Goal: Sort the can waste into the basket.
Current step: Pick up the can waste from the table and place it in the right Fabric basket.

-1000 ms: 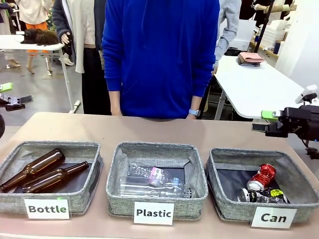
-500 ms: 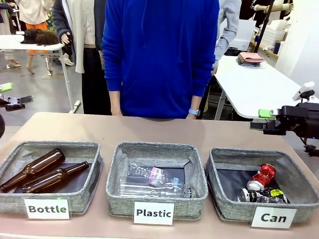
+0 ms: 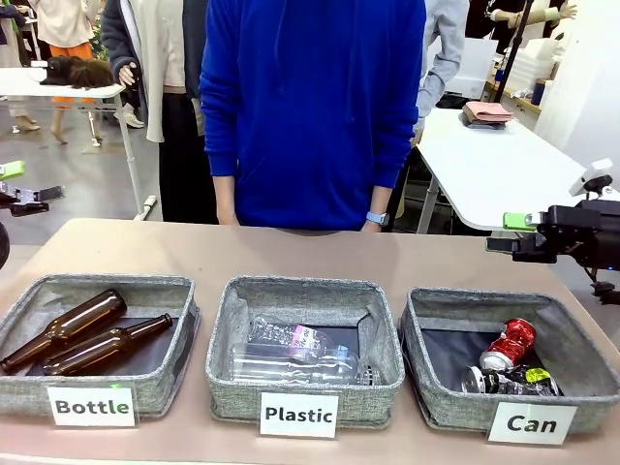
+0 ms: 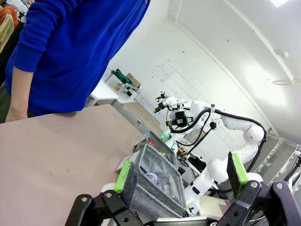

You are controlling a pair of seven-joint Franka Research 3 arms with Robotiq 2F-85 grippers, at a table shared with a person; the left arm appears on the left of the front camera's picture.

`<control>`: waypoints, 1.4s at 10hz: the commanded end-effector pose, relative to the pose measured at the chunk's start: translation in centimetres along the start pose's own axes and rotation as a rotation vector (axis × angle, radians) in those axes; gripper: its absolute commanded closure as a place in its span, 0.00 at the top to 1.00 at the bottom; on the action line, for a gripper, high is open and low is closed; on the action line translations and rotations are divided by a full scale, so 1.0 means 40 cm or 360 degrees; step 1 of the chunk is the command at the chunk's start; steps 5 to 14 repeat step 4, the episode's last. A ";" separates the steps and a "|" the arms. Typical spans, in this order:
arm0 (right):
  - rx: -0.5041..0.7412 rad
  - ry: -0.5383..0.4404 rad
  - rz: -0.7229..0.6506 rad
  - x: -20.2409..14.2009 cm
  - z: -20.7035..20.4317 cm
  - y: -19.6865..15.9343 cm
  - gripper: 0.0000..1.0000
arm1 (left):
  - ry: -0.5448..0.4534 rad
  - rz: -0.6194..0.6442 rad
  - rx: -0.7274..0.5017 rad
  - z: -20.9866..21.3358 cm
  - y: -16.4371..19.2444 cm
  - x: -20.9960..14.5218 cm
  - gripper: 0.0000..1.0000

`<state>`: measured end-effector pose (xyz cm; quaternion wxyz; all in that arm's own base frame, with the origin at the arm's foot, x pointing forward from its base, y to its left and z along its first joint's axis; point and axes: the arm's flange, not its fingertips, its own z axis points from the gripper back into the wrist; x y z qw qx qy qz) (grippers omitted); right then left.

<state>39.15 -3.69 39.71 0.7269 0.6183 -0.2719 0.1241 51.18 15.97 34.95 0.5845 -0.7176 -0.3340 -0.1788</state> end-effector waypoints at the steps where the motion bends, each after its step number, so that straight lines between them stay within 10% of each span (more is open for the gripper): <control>1: 0.0013 -0.0003 -0.0010 0.005 0.003 0.009 1.00 | 0.0001 0.0015 0.0010 -0.001 -0.012 0.005 1.00; 14: 0.0013 -0.0003 -0.0010 0.005 0.003 0.009 1.00 | 0.0001 0.0015 0.0010 -0.001 -0.012 0.005 1.00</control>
